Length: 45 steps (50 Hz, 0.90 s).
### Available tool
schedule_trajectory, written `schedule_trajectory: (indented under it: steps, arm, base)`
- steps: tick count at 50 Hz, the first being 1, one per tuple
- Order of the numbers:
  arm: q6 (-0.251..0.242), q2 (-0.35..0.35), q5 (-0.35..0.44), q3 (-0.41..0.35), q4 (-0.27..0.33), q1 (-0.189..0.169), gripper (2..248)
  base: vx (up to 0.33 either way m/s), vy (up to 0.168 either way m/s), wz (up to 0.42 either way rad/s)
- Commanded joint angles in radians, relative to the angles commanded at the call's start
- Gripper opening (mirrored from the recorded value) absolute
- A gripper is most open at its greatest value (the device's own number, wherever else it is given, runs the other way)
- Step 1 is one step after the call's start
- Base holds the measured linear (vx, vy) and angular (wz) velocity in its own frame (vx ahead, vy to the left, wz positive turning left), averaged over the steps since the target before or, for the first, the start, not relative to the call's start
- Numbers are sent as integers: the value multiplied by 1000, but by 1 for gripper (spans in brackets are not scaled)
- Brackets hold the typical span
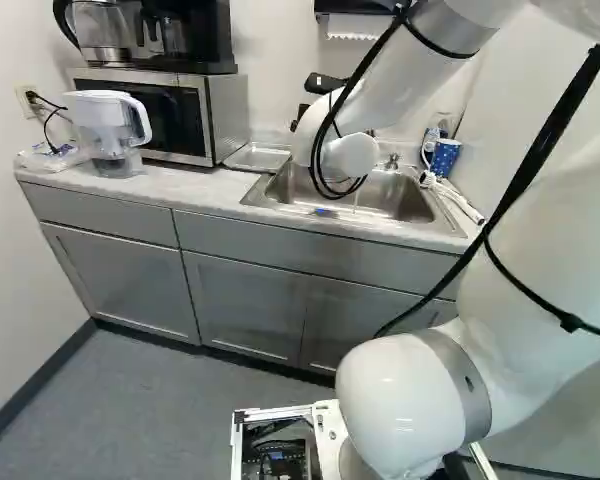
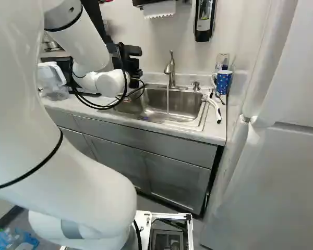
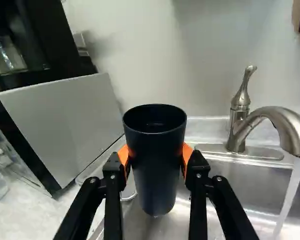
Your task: Rinse the cup and place it in the tray
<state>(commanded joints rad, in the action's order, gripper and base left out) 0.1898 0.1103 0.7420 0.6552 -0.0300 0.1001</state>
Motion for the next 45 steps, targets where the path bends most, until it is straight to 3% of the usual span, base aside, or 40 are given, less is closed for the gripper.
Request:
schedule_trajectory:
  steps: [45]
  arm:
    - [472,0,0,0,0,0,121]
  base:
    - [0,0,0]
